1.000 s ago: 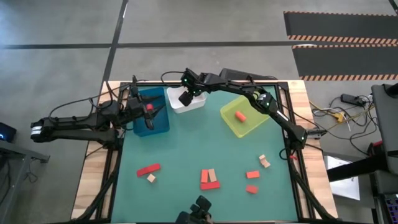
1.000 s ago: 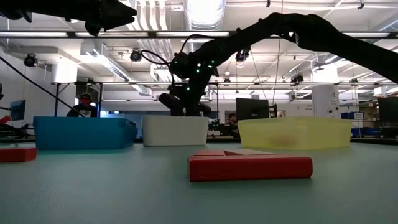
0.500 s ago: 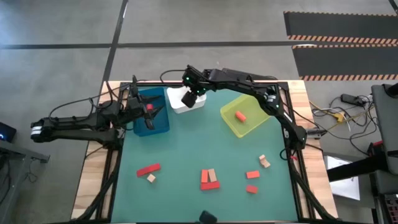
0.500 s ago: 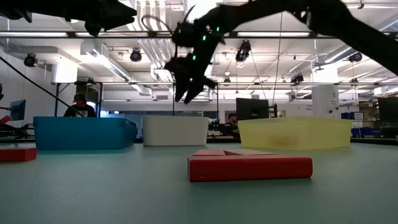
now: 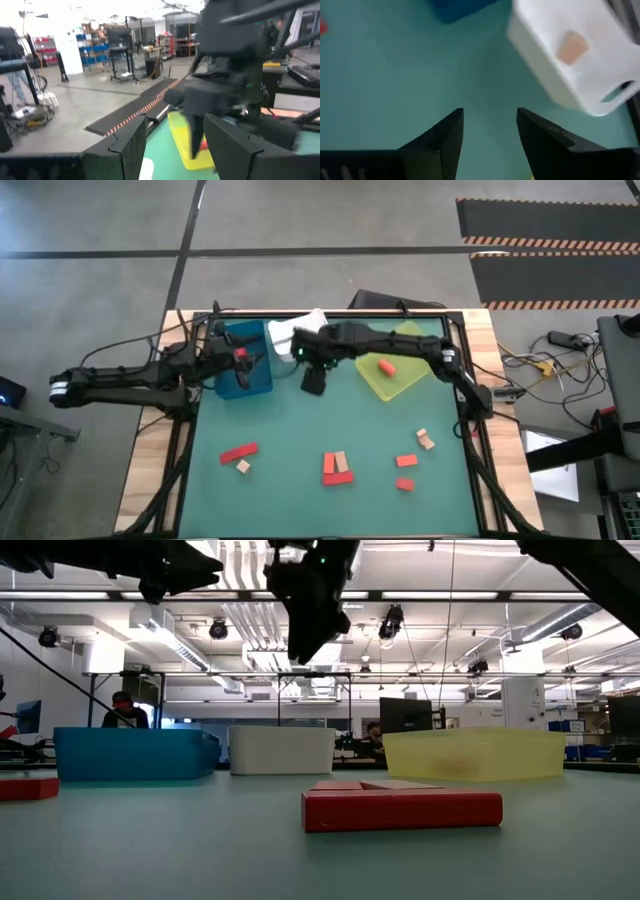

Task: Sort & place blocks by color
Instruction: Put the orange block into the yellow bin

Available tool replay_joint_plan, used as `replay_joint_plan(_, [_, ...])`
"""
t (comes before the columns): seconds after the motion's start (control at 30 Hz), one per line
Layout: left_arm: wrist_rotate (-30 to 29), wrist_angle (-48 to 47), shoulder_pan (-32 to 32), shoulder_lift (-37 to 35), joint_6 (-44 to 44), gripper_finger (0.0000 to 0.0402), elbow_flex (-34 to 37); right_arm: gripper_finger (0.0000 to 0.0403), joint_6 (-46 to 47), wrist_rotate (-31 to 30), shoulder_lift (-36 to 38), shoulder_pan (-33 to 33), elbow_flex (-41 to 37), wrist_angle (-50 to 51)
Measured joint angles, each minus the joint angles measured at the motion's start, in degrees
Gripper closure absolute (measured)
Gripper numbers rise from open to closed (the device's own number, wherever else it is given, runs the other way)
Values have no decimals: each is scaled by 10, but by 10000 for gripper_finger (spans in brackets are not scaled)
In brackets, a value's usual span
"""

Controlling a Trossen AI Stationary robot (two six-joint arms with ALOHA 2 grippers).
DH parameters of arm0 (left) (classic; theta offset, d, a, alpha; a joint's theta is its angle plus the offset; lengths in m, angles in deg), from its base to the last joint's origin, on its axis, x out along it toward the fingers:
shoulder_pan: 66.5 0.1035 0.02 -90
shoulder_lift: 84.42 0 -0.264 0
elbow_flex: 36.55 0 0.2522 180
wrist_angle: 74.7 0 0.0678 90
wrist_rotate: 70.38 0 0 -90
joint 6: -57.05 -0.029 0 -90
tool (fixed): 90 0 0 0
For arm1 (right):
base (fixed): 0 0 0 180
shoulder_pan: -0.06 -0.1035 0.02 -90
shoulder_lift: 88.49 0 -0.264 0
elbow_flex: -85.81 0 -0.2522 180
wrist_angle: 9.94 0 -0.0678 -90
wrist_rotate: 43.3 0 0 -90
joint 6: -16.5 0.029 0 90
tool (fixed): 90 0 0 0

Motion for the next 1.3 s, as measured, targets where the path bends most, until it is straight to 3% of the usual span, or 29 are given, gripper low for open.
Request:
replay_joint_plan(0.53, [0, -2, 0, 27, 22, 221, 0, 227, 37, 1, 11, -156, -76, 38])
replay_joint_plan(1.0, [2, 3, 0, 24, 19, 221, -8, 230, 319, 56, 11, -226, -110, 81])
replay_joint_plan(1.3, [2, 6, 0, 19, -1, 221, -15, 230, 436, 64, 11, -270, -112, 169])
